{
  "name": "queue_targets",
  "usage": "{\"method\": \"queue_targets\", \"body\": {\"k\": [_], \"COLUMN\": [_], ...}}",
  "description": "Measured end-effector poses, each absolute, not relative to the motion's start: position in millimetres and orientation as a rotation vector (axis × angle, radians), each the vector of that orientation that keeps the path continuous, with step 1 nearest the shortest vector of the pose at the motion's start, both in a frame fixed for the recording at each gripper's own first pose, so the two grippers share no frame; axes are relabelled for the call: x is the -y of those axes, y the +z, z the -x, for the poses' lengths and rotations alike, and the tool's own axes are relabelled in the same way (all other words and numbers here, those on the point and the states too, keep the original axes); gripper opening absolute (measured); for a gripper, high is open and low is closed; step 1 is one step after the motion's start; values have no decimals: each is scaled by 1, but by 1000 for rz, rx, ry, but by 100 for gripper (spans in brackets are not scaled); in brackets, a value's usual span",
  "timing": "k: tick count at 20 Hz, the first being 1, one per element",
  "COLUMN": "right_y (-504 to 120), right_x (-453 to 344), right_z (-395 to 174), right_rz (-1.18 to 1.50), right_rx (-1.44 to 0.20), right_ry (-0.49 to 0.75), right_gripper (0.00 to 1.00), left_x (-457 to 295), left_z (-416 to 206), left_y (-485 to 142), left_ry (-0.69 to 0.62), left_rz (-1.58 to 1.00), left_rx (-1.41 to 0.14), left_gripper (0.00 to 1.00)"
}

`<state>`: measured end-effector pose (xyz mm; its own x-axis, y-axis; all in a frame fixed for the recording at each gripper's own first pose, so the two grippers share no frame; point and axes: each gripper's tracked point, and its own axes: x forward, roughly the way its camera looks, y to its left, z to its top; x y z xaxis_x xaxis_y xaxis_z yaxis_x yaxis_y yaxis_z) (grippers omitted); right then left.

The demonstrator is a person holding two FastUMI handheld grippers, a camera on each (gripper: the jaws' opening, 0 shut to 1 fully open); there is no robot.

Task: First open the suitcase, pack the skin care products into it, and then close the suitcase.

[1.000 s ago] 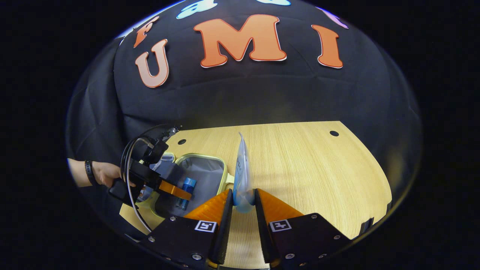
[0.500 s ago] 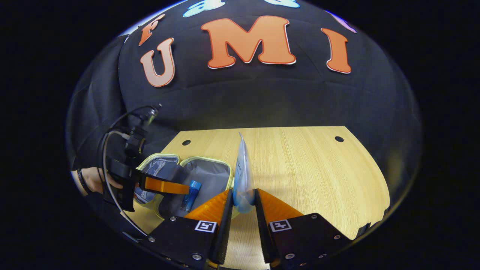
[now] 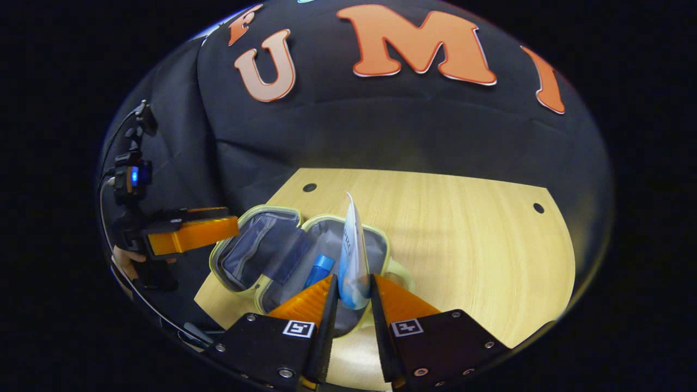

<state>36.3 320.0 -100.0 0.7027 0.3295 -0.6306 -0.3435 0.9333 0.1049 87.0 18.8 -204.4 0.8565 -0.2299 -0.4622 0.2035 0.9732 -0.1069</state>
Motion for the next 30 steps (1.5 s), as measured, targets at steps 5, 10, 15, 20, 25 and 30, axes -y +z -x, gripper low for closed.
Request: {"method": "queue_targets", "body": {"k": [5, 10, 15, 20, 25, 30], "right_y": [-118, -156, -195, -229, -248, -240], "right_x": [-341, -343, -349, -343, -336, -343], "right_z": [-32, -30, -30, -30, -38, -42], "right_rz": [-30, -12, -45, -66, -94, -139], "right_rx": [-866, -1017, -1146, -1267, -1293, -1267], "right_ry": [436, 412, 371, 300, 235, 231], "right_gripper": [37, 37, 37, 37, 37, 61], "left_x": [-67, -108, -128, -143, -145, -144], "left_z": [-67, -53, -48, -46, -48, -52], "left_y": [-172, -165, -181, -186, -194, -194], "left_ry": [-149, -91, -64, -43, -42, -39], "left_rz": [100, 85, 120, 122, 129, 127], "left_rx": [-383, -339, -368, -377, -401, -403], "left_gripper": [96, 96, 96, 96, 96, 96]}}
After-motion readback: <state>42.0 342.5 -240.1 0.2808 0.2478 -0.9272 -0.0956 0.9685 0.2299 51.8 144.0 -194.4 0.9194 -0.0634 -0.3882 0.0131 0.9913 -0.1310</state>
